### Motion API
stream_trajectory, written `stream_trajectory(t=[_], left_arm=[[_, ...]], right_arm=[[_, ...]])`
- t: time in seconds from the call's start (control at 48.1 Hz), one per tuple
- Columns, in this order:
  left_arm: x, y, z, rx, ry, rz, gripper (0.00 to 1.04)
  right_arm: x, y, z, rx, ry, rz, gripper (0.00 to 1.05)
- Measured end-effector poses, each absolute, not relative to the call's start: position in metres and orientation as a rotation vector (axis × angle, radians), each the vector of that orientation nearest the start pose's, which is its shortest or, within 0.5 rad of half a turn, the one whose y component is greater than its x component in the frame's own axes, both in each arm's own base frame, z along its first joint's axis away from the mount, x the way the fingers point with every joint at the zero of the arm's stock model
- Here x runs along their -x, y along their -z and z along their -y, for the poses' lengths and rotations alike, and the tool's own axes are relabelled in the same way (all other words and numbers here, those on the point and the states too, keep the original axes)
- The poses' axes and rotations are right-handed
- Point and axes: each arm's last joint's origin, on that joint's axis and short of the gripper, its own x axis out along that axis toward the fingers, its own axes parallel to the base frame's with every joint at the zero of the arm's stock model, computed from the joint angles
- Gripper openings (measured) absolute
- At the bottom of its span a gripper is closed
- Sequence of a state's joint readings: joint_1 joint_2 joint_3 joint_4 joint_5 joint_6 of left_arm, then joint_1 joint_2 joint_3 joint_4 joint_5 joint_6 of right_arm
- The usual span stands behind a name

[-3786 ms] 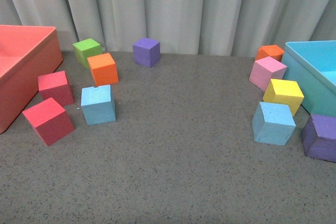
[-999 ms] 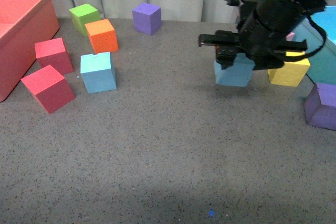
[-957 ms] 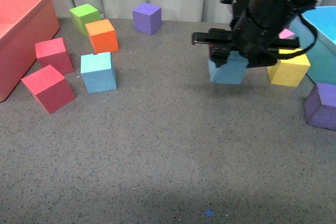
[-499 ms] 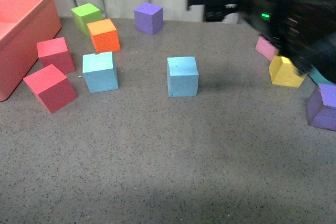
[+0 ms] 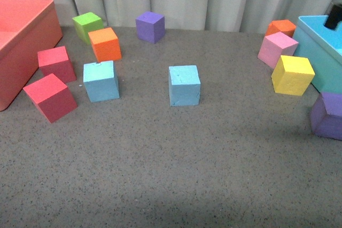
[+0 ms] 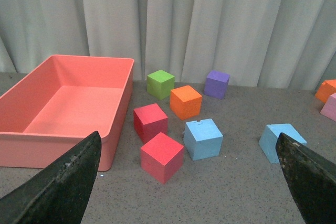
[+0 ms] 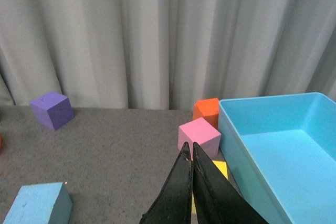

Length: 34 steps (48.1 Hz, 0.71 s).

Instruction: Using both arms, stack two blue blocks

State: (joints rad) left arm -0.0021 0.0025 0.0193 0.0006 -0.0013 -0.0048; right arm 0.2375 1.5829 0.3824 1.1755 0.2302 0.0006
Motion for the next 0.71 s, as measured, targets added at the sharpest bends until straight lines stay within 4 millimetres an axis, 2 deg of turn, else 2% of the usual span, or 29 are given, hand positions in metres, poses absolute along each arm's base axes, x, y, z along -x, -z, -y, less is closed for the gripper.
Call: stream_trajectory(t=[0.27, 0.707], left_arm=[[-0.097, -0.170, 0.000, 0.005, 0.001, 0.017, 0.98], [-0.097, -0.170, 0.000, 0.005, 0.002, 0.017, 0.98]], right_arm=[[-0.218, -0.161, -0.030, 0.002, 0.006, -0.016, 0.01], [-0.174, -0.161, -0.013, 0.001, 0.000, -0.020, 0.01]])
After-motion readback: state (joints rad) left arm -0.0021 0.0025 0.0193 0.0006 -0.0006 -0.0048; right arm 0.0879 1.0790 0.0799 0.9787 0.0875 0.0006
